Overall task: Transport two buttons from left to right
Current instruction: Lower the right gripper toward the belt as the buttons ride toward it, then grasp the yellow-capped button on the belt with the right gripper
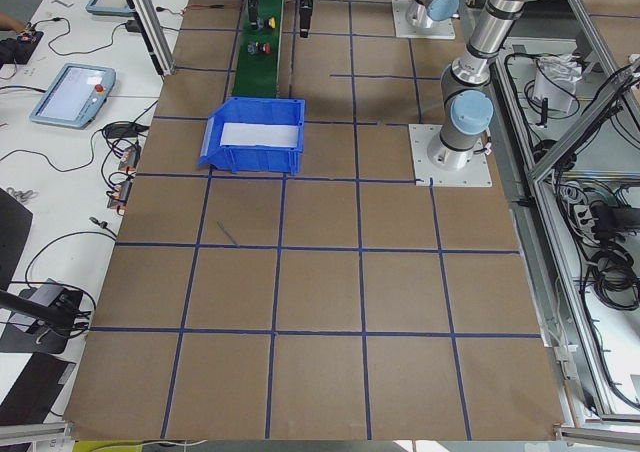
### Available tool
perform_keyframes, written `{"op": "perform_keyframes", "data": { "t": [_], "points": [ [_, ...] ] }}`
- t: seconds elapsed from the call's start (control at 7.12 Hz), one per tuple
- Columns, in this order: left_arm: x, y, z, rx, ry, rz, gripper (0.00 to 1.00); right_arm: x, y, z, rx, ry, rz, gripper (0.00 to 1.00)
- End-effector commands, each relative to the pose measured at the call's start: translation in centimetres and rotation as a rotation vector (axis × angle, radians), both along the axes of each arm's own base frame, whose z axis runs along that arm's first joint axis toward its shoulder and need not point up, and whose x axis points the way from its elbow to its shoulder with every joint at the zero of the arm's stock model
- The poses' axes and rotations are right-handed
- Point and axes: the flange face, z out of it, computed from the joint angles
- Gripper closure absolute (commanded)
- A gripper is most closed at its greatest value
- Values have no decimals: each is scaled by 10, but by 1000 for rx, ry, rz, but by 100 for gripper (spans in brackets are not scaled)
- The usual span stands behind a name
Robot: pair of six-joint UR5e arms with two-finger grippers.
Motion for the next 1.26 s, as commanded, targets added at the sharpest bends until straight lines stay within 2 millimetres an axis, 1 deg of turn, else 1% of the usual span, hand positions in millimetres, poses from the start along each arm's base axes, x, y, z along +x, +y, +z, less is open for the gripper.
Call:
{"op": "perform_keyframes", "data": {
  "t": [0.0,0.14,0.28,0.42,0.56,0.7,0.84,0.98,1.12],
  "points": [
    [0,0,-1,2,1,0,0,-22,-4,-6,20,8,-21,0],
    [0,0,-1,2,1,0,0,-30,-5,-6,22,8,-30,0],
    [0,0,-1,2,1,0,0,-31,-4,-2,15,6,-19,0],
    [0,0,0,1,1,0,0,-36,-5,-11,29,5,-27,1],
    [0,0,0,1,1,0,0,-42,-7,-15,37,0,-40,13],
    [1,0,0,1,1,2,0,-50,-9,-14,34,-1,-45,27],
    [1,0,-1,2,1,2,0,-52,-13,-7,19,-3,-48,51],
    [1,0,0,1,1,2,0,-54,-12,-3,14,-5,-53,61],
    [0,0,0,1,1,0,0,-55,-8,-3,63,-9,-50,78]
  ]
}}
